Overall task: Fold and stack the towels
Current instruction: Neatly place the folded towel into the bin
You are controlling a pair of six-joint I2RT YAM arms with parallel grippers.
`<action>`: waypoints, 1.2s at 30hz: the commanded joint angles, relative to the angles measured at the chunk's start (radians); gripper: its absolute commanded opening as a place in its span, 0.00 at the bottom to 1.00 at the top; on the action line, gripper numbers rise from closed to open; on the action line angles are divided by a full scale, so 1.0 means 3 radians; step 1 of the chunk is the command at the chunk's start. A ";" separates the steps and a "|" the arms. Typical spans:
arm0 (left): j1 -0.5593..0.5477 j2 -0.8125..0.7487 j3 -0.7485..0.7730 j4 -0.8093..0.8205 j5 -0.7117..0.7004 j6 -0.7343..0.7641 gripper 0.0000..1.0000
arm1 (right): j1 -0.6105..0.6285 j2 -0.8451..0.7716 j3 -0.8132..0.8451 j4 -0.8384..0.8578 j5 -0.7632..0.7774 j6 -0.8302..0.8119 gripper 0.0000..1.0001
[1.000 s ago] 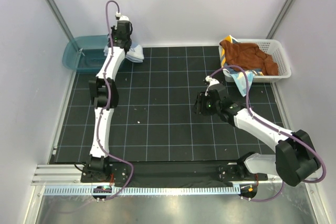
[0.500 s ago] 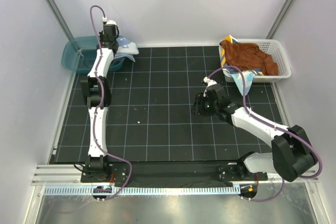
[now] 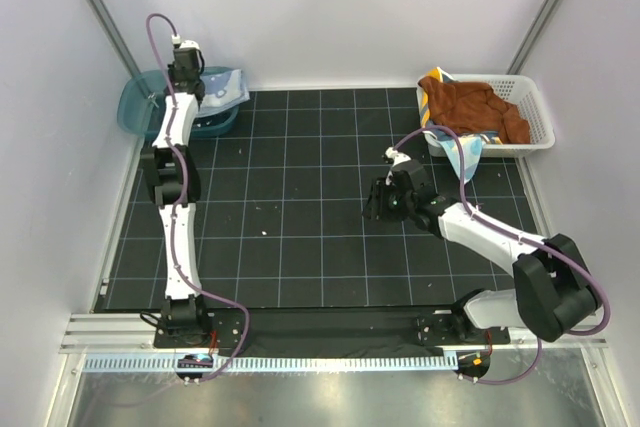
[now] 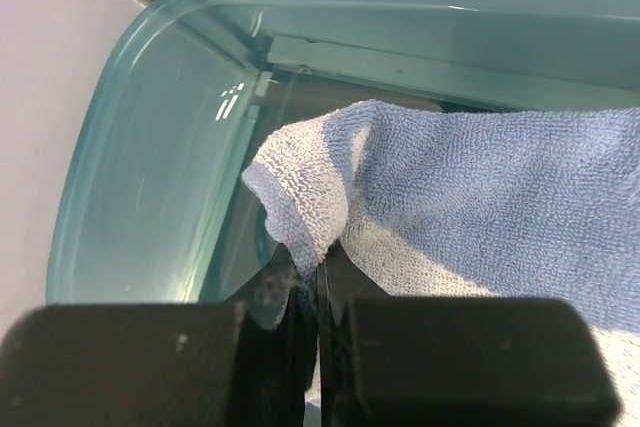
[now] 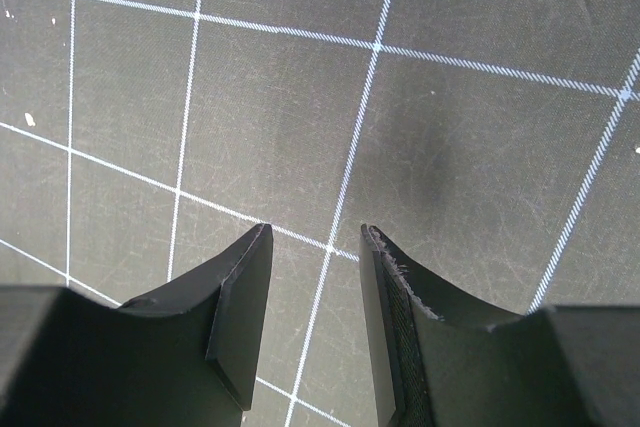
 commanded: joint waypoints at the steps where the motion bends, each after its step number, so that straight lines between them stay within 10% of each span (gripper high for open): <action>1: 0.0092 0.0030 0.0004 0.0217 0.0061 0.0021 0.00 | 0.0025 0.0024 0.0021 0.0160 -0.0054 -0.0054 0.47; 13: 0.0266 0.0199 0.0061 0.0315 0.0266 0.0016 0.02 | 0.0030 0.0131 0.0041 0.0206 -0.0120 -0.0044 0.47; 18: 0.0282 0.0183 0.0051 0.0360 0.0108 -0.0071 0.46 | 0.0035 0.0152 0.0041 0.0211 -0.0135 -0.0044 0.47; 22: 0.0282 0.0148 0.0040 0.0381 -0.0107 -0.0147 0.62 | 0.0045 0.0157 0.0051 0.0211 -0.0135 -0.0049 0.47; 36: 0.0083 -0.0348 -0.0573 0.0688 -0.0168 -0.0449 0.75 | 0.0051 0.0136 0.0062 0.0180 -0.0140 -0.0054 0.47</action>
